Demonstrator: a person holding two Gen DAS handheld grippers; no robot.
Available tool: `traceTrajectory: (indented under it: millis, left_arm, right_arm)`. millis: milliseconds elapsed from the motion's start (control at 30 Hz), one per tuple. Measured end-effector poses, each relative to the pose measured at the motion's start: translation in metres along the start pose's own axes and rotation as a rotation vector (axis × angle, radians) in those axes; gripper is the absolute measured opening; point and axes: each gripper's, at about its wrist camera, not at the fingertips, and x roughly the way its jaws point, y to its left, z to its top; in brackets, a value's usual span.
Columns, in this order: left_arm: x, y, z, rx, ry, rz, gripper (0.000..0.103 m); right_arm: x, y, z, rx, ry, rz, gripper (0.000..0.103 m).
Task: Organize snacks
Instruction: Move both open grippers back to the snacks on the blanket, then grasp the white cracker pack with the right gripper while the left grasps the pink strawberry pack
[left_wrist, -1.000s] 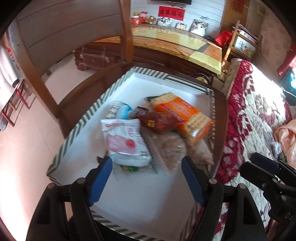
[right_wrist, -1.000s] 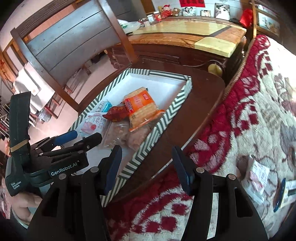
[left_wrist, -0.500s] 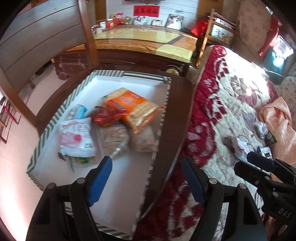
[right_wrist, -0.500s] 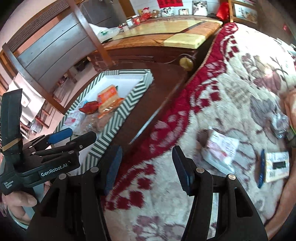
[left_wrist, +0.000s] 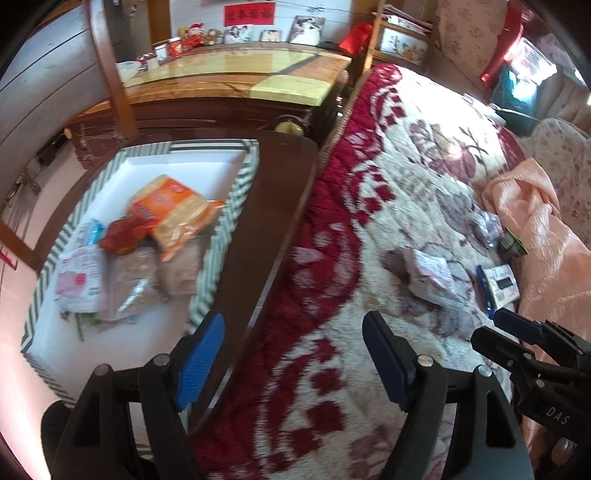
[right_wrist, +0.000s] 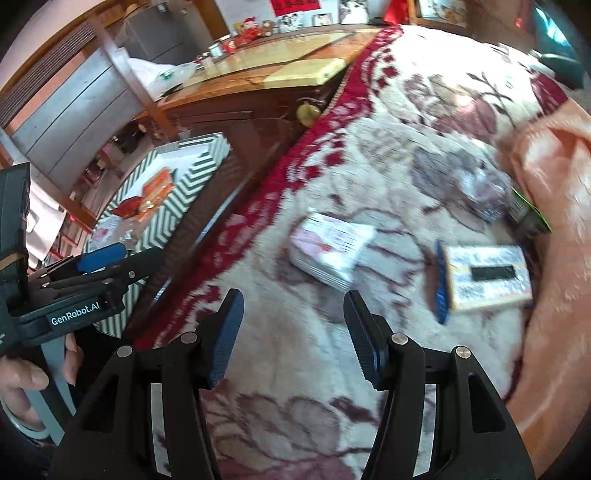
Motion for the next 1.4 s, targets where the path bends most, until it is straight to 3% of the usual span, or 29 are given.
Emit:
traceTrajectory:
  millis: [500,667,900,1000,1133,1400]
  left_arm:
    - [0.029,-0.067,0.018,0.091,0.061,-0.074,0.079]
    - [0.037,-0.078,0.022,0.103,0.071,-0.079,0.079]
    - [0.044,-0.079,0.024,0.102,0.078,-0.078,0.079]
    - [0.048,-0.076,0.023,0.095,0.088,-0.074,0.079]
    - [0.051,-0.07,0.022,0.089,0.092,-0.067,0.079]
    - [0.057,-0.066,0.029,0.081,0.094,-0.063,0.079]
  right_arm:
    - [-0.02,-0.087,-0.018,0.17,-0.022,-0.077,0.056]
    - [-0.023,-0.116,-0.021,0.258,-0.012,-0.102,0.059]
    - [-0.01,-0.153,-0.023,0.394,0.02,-0.073,0.059]
    - [-0.001,-0.17,-0.016,0.483,0.014,-0.038,0.059]
    - [0.019,-0.185,-0.001,0.551,0.053,-0.061,0.065]
    - [0.039,-0.173,0.037,0.469,0.041,-0.135,0.073]
